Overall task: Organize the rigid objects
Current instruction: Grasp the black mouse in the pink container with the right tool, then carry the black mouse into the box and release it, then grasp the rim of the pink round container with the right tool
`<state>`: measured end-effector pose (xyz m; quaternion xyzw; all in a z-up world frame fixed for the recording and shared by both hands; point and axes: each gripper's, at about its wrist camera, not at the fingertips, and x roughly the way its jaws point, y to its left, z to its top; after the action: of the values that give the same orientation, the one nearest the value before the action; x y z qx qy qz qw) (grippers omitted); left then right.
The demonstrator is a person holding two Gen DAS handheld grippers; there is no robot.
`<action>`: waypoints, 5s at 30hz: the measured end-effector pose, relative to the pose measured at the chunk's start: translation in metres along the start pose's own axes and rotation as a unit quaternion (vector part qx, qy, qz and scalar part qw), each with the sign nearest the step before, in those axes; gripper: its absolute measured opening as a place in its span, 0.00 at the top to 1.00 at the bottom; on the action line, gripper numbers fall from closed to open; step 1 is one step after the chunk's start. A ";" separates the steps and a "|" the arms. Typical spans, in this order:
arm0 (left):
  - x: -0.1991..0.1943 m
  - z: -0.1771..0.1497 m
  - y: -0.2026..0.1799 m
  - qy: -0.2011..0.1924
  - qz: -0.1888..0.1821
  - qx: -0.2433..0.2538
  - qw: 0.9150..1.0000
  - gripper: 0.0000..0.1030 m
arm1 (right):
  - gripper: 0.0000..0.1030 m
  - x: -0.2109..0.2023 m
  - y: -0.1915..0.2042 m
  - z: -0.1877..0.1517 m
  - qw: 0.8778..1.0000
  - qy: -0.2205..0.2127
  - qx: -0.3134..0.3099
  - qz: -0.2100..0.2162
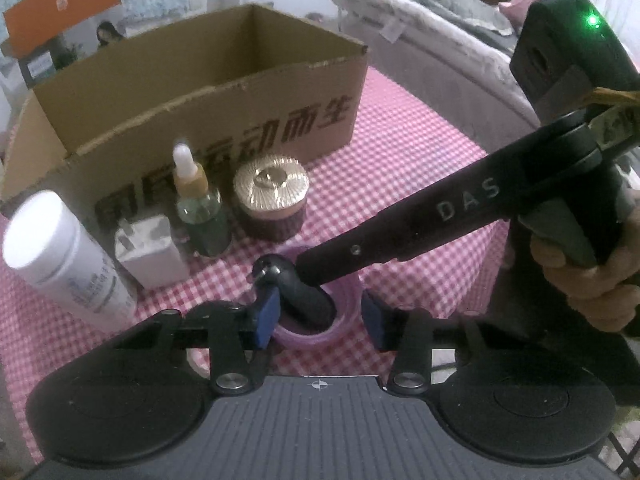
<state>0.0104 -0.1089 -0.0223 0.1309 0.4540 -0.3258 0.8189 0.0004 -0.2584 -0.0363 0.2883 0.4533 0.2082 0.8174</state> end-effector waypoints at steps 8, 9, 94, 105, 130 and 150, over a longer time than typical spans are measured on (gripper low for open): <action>0.014 -0.004 0.010 0.031 -0.023 -0.031 0.999 0.59 | 0.65 0.023 0.000 0.001 0.999 0.020 -0.016 -0.026; 0.015 -0.003 0.010 0.032 -0.023 -0.031 0.999 0.59 | 0.65 0.025 0.000 0.001 0.999 0.022 -0.017 -0.027; 0.011 0.147 0.176 -0.001 0.105 -0.144 0.984 0.57 | 0.71 0.194 0.025 0.264 0.997 0.071 0.033 0.016; -0.065 0.124 0.126 -0.075 0.094 -0.107 0.987 0.48 | 0.70 0.094 0.050 0.229 0.999 0.005 0.002 0.049; -0.038 -0.017 0.020 -0.036 -0.001 -0.044 0.998 0.36 | 0.56 -0.066 0.008 -0.008 0.997 -0.072 0.002 0.014; 0.011 -0.010 -0.004 0.010 0.024 0.049 0.998 0.35 | 0.79 0.034 0.013 -0.017 0.988 -0.020 -0.102 -0.114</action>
<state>0.0057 -0.1112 -0.0365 0.1852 0.4423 -0.3270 0.8143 0.0021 -0.2232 -0.0562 0.1534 0.4433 0.1530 0.8698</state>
